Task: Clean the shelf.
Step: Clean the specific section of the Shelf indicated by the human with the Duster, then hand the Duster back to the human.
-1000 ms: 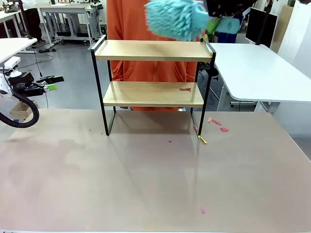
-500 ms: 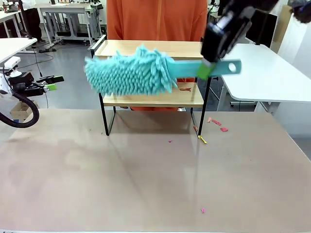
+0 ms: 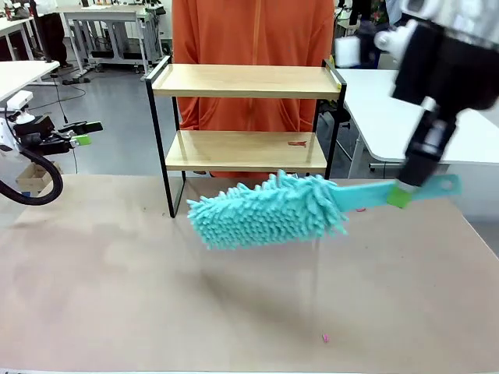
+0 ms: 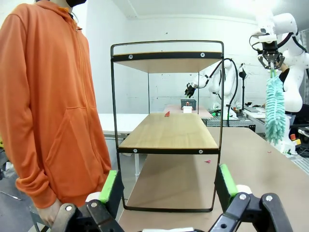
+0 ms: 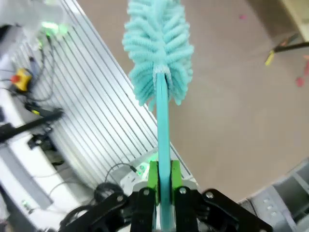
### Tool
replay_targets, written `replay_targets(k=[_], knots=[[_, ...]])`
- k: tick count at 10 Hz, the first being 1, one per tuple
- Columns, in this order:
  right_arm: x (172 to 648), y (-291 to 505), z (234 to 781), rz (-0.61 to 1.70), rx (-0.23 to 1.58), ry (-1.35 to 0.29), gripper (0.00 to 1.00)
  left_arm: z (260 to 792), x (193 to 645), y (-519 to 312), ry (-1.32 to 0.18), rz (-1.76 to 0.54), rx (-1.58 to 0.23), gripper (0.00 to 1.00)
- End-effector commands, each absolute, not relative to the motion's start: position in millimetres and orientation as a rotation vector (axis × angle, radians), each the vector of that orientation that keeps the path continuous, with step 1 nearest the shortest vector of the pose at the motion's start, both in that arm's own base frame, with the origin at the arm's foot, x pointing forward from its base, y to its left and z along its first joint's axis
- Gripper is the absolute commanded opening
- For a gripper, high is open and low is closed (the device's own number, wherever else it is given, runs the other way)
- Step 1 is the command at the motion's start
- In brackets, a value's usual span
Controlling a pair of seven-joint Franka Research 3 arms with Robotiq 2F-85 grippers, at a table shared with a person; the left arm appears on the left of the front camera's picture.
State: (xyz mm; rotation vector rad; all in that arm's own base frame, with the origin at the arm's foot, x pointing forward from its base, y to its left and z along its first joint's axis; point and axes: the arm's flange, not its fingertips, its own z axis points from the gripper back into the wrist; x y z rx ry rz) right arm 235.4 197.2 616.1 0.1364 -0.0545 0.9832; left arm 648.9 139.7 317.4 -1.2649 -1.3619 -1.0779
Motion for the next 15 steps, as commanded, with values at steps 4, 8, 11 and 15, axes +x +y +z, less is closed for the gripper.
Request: replay_targets(k=[4,8,11,15], knots=[[236,88,576,1.031,0.172,-0.009,0.13,320,648,140,-1.363,-1.095,-1.261,1.0],[237,82,565,1.007,0.164,0.021,0.13,320,648,140,-1.363,-1.095,-1.261,1.0],[237,82,565,1.007,0.164,0.021,0.13,320,648,140,-1.363,-1.095,-1.261,1.0],[237,82,565,1.007,0.164,0.021,0.13,320,648,140,-1.363,-1.095,-1.261,1.0]])
